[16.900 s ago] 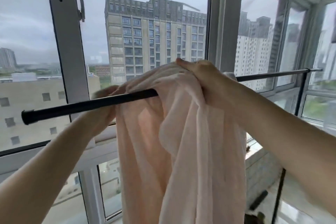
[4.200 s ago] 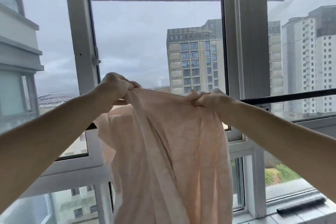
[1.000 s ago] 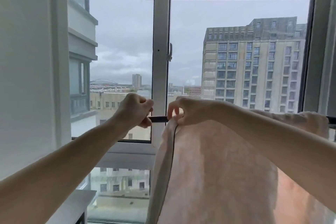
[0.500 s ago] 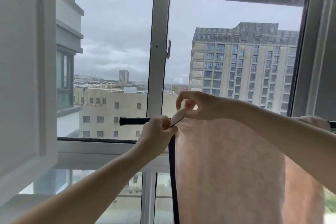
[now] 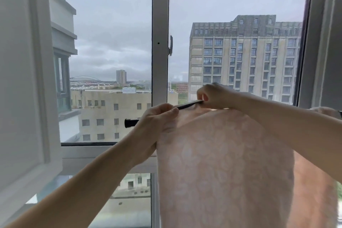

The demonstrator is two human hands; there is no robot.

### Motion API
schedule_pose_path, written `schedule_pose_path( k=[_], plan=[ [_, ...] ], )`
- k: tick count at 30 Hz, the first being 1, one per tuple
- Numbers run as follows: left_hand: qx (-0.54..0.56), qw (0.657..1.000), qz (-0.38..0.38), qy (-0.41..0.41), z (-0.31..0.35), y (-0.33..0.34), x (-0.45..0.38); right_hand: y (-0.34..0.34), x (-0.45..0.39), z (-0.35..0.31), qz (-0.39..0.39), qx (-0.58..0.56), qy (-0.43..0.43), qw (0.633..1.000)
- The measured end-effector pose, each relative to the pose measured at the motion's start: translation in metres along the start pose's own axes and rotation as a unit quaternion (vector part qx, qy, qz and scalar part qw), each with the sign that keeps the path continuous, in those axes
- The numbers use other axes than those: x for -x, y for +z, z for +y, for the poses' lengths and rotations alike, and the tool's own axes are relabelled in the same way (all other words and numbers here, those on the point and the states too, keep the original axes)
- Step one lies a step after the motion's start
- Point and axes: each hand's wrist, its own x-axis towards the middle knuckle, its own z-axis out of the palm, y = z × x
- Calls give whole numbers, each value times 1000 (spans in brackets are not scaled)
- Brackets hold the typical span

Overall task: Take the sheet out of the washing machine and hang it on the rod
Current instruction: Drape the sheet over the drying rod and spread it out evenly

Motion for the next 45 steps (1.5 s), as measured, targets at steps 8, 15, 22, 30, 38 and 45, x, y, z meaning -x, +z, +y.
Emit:
schedule_pose_path(
  k=[8,15,22,30,38,45],
  plan=[
    [-13,999,22,-31,-16,-11,10,-17,-23,-18,51,-199,72,976],
    [-165,973,-142,-79,-67,-36,29,0,-40,-119,-104,-188,-119,969],
    [-229,962,-98,-108,-100,-92,20,2,-14,-144,-121,-249,-119,954],
    [-253,966,58,16,-89,-92,-23,33,27,-144,121,-70,-93,986],
    [-214,976,-4,46,-116,-86,-29,78,58,-157,282,63,29,957],
    [-166,985,-14,49,-136,-89,-23,122,77,-171,231,-7,192,954]
  ],
)
